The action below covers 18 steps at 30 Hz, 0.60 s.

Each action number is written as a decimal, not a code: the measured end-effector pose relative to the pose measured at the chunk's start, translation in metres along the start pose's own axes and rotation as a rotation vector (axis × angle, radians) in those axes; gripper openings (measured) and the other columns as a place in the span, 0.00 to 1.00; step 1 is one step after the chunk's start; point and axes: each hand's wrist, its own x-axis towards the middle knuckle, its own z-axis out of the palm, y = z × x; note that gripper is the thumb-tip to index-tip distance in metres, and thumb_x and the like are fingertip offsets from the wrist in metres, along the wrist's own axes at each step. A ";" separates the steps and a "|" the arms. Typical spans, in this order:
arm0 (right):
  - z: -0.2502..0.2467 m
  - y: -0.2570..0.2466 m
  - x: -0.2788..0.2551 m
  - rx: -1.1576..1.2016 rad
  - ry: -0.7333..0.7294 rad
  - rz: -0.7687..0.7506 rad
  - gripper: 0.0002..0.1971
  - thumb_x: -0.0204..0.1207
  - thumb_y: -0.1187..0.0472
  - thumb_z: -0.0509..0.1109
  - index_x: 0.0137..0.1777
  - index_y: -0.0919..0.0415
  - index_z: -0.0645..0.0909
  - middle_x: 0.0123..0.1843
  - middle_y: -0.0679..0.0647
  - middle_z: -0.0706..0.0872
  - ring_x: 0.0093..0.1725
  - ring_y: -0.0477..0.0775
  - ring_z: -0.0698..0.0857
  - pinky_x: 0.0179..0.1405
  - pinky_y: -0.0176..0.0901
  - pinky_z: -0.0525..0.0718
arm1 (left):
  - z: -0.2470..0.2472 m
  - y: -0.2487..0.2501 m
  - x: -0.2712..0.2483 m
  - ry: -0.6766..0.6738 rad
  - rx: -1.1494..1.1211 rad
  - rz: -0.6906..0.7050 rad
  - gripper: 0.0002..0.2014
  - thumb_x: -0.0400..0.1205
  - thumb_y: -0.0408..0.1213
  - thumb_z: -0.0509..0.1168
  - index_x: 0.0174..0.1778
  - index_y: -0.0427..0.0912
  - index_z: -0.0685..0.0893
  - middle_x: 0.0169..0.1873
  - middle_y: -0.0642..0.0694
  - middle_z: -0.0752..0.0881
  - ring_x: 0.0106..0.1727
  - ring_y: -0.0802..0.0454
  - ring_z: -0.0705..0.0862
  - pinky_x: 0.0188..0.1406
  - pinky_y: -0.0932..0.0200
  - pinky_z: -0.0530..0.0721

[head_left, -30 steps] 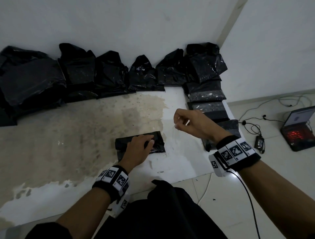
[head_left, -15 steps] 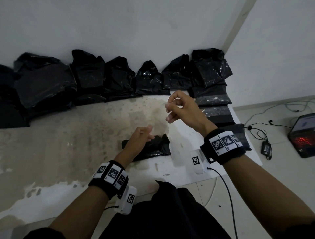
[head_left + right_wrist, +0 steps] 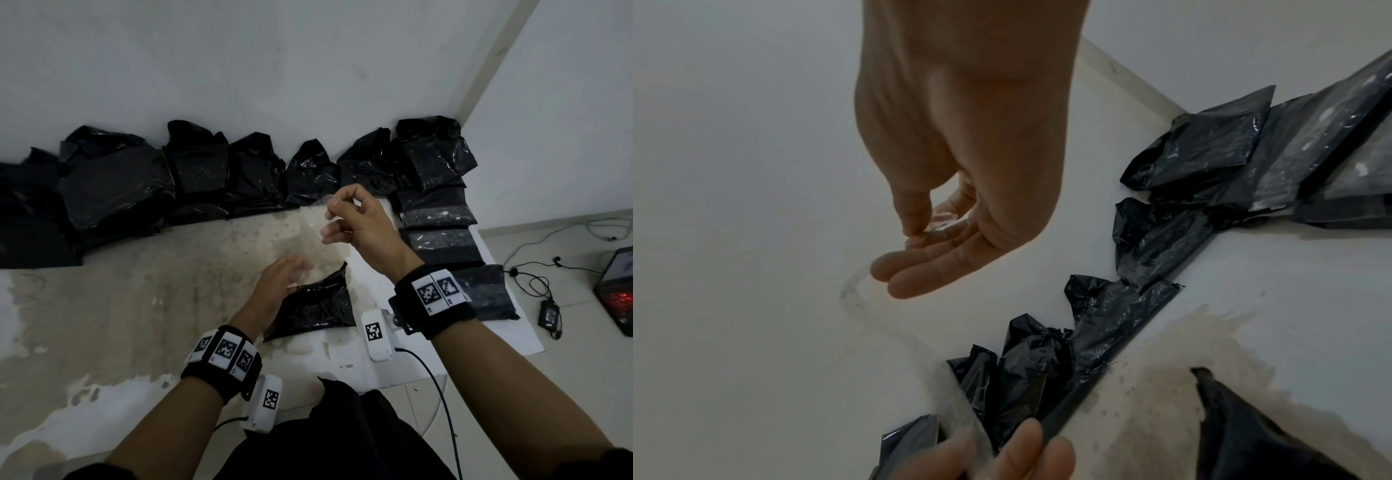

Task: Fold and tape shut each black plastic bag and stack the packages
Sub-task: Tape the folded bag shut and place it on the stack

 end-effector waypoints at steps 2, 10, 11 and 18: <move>0.000 0.005 0.003 0.014 0.029 0.014 0.05 0.86 0.64 0.68 0.52 0.61 0.75 0.42 0.56 0.84 0.35 0.57 0.88 0.40 0.51 0.91 | -0.006 -0.001 0.002 0.032 -0.036 0.004 0.11 0.90 0.43 0.61 0.51 0.42 0.85 0.51 0.51 0.90 0.64 0.46 0.87 0.54 0.55 0.82; -0.009 0.024 0.016 0.009 0.197 0.039 0.05 0.85 0.64 0.70 0.55 0.61 0.75 0.44 0.59 0.86 0.37 0.58 0.90 0.42 0.51 0.91 | -0.043 0.009 0.015 0.135 -0.148 0.010 0.05 0.88 0.38 0.65 0.49 0.44 0.84 0.34 0.52 0.90 0.58 0.44 0.90 0.61 0.48 0.81; -0.010 0.025 0.018 0.007 0.209 0.044 0.05 0.85 0.65 0.70 0.56 0.62 0.76 0.45 0.60 0.86 0.39 0.59 0.91 0.41 0.50 0.91 | -0.047 0.010 0.018 0.147 -0.153 0.029 0.05 0.88 0.37 0.65 0.49 0.43 0.85 0.33 0.50 0.89 0.57 0.43 0.90 0.59 0.49 0.82; -0.015 0.038 0.037 -0.055 0.271 0.032 0.05 0.86 0.65 0.68 0.58 0.62 0.75 0.47 0.61 0.87 0.45 0.65 0.93 0.43 0.50 0.91 | -0.076 0.029 0.044 0.201 0.005 0.068 0.04 0.85 0.37 0.70 0.50 0.40 0.87 0.35 0.48 0.91 0.47 0.49 0.92 0.50 0.55 0.86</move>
